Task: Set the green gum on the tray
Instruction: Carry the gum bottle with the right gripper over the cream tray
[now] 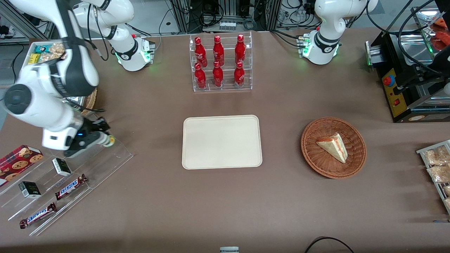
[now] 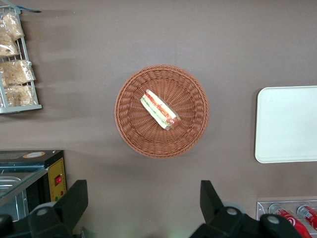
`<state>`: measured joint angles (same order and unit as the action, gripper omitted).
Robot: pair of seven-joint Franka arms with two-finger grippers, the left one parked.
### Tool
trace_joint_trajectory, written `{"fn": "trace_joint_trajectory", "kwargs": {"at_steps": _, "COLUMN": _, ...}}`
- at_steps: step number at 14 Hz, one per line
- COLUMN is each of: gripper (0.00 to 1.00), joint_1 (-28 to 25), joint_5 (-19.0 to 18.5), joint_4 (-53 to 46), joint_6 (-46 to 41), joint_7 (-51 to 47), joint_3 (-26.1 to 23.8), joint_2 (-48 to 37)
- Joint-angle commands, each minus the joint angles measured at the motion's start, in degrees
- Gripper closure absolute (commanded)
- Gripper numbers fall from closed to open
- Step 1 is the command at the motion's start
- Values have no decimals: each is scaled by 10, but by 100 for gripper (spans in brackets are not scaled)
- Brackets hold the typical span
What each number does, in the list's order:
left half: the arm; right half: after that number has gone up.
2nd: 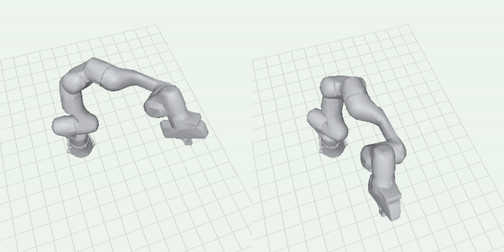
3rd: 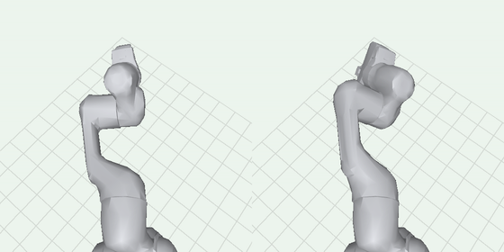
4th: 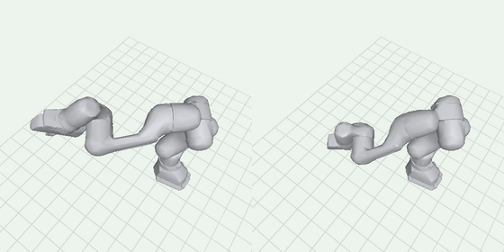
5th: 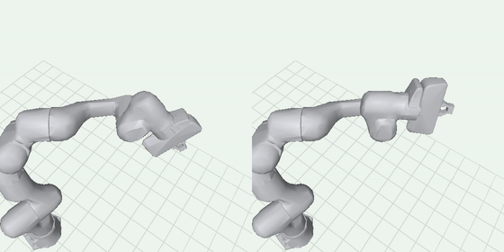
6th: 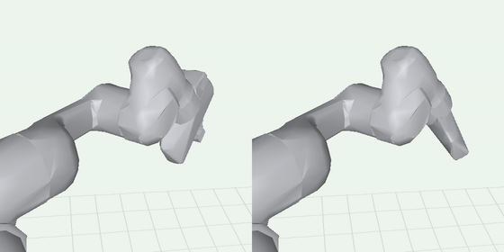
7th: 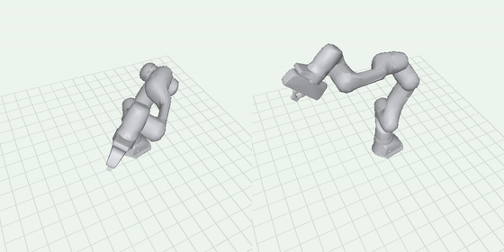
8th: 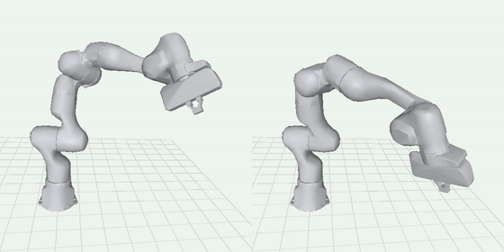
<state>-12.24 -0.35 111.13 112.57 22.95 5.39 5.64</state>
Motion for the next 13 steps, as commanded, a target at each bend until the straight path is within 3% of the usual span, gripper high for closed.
{"fn": "trace_joint_trajectory", "kwargs": {"at_steps": 1, "gripper": 100, "joint_1": -48, "joint_5": 27, "joint_4": -37, "joint_6": -17, "joint_7": -101, "joint_3": 6, "joint_2": 32}}
{"fn": "trace_joint_trajectory", "kwargs": {"at_steps": 7, "gripper": 100, "joint_1": -156, "joint_5": 81, "joint_4": -110, "joint_6": -10, "joint_7": -318, "joint_3": 6, "joint_2": 114}}
{"fn": "trace_joint_trajectory", "kwargs": {"at_steps": 13, "gripper": 100, "joint_1": -250, "joint_5": 79, "joint_4": -180, "joint_6": 30, "joint_7": -503, "joint_3": 7, "joint_2": 202}}
